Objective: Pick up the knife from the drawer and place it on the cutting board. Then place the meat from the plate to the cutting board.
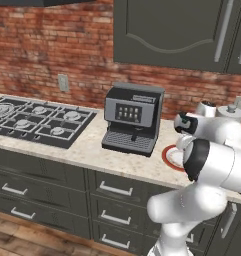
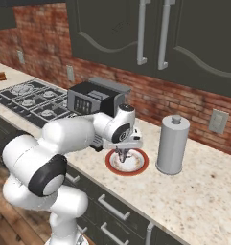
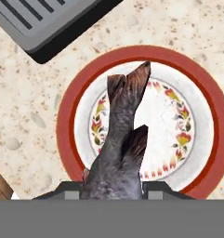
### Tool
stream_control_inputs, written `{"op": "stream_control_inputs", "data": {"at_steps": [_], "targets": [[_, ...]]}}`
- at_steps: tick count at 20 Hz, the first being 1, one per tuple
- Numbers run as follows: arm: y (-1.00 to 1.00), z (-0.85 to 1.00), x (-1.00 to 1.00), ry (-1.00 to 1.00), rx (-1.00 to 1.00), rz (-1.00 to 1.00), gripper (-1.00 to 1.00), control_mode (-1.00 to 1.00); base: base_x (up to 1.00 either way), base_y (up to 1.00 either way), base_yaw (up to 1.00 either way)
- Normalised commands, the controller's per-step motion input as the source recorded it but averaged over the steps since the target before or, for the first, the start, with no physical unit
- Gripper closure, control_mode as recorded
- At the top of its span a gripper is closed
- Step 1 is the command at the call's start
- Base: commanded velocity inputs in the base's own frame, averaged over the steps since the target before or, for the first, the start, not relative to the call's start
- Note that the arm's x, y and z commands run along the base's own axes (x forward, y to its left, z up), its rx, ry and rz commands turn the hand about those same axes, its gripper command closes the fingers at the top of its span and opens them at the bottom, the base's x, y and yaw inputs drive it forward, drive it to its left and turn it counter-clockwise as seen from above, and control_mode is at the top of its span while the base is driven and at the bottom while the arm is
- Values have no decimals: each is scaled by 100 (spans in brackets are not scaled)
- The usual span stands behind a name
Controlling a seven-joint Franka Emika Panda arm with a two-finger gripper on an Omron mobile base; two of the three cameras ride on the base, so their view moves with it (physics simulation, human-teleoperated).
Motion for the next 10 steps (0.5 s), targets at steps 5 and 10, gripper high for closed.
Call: {"op": "stream_control_inputs", "data": {"at_steps": [5, 10], "targets": [[1, 64, -43, 3, 0, -4, 100, -100, 0, 0, 0], [1, 56, -55, 8, 0, 0, 100, -100, 0, 0, 0]]}}
